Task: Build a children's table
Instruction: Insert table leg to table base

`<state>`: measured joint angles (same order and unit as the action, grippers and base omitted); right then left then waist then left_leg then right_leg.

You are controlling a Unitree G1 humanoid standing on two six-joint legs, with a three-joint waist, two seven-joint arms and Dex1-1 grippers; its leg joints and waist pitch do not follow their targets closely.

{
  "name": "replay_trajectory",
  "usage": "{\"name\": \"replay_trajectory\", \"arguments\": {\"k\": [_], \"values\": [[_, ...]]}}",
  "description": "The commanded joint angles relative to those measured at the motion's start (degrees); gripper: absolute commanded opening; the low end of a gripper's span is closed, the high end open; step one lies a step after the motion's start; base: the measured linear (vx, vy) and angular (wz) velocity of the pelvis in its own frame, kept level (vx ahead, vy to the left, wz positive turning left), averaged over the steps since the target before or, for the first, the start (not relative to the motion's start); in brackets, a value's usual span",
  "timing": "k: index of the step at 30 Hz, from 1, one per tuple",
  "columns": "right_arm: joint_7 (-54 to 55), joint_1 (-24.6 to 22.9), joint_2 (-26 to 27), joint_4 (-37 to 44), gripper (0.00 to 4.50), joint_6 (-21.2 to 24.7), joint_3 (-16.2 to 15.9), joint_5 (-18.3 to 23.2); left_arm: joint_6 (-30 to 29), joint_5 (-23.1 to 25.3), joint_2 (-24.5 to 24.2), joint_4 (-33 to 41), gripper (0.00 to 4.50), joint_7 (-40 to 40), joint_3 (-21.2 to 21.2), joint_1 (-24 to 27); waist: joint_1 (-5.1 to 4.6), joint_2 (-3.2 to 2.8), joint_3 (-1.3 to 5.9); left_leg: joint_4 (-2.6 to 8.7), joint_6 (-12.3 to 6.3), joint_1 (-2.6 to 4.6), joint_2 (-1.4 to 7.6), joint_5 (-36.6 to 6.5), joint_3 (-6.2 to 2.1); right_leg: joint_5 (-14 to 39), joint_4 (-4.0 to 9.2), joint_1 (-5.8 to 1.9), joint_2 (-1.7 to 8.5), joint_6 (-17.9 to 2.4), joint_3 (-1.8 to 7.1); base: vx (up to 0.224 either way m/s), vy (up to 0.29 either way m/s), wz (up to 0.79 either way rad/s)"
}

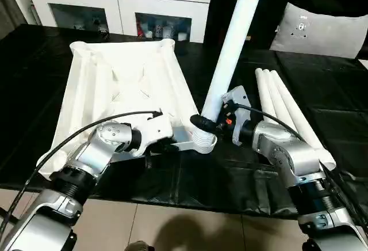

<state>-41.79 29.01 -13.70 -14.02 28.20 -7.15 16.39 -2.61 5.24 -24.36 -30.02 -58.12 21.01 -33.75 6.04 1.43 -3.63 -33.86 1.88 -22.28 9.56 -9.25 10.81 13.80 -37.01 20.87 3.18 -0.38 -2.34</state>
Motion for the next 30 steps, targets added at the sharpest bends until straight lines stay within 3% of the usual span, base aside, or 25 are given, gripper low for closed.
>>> {"name": "replay_trajectory", "arguments": {"k": [1,8,20,22,24,30], "values": [[-0.1,-0.7,-0.2,0.6,1.88,0.1,0.6,0.3,-0.5,0.9,0.4,-1.9,1.08,1.3,0.3,0.3,-0.04,-0.27,3.43,4.73,3.36,2.06,4.46,-17.2,-2.16,14.1,5.74,-0.33,6.41,-10.3,3.18,0.0,0.0,0.0],[0.3,-1.0,0.1,0.7,1.88,0.1,0.8,0.4,-0.2,1.2,0.5,-2.2,1.1,0.4,0.4,0.5,0.08,-0.43,3.38,4.78,3.56,2.09,4.47,-17.8,-2.16,15.1,5.89,-0.24,6.47,-10.1,3.25,0.0,0.0,0.0],[0.5,-1.2,0.6,1.1,1.88,0.4,0.5,0.4,-0.2,2.3,-0.2,-2.8,0.23,0.6,1.0,0.8,0.07,-0.4,3.24,4.91,3.98,2.19,4.53,-19.2,-2.26,17.2,6.09,0.0,6.58,-9.8,3.35,0.0,0.0,0.0],[0.4,-1.1,0.6,1.0,1.88,0.3,0.5,0.4,-0.2,2.3,-0.1,-2.9,0.06,0.5,1.0,0.7,-0.01,-0.32,3.23,5.03,3.84,1.8,4.5,-18.6,-2.39,17.4,6.04,-0.36,6.66,-9.6,3.24,0.0,0.0,0.0],[0.5,-1.0,0.6,0.9,1.88,0.3,0.5,0.3,0.4,2.3,-0.1,-2.9,0.01,0.4,1.0,0.7,0.03,-0.37,3.21,5.03,3.97,2.14,4.57,-19.1,-2.31,17.5,6.1,0.0,6.55,-9.4,3.22,0.0,0.0,0.0],[-0.1,-0.5,0.3,0.8,1.88,0.2,0.3,0.1,3.4,0.8,-0.1,-1.5,0.0,-1.7,0.5,1.6,0.02,-0.13,3.19,5.0,3.77,2.16,4.59,-19.1,-2.2,18.2,6.19,0.07,6.64,-9.3,3.32,0.0,0.0,0.0]]}}
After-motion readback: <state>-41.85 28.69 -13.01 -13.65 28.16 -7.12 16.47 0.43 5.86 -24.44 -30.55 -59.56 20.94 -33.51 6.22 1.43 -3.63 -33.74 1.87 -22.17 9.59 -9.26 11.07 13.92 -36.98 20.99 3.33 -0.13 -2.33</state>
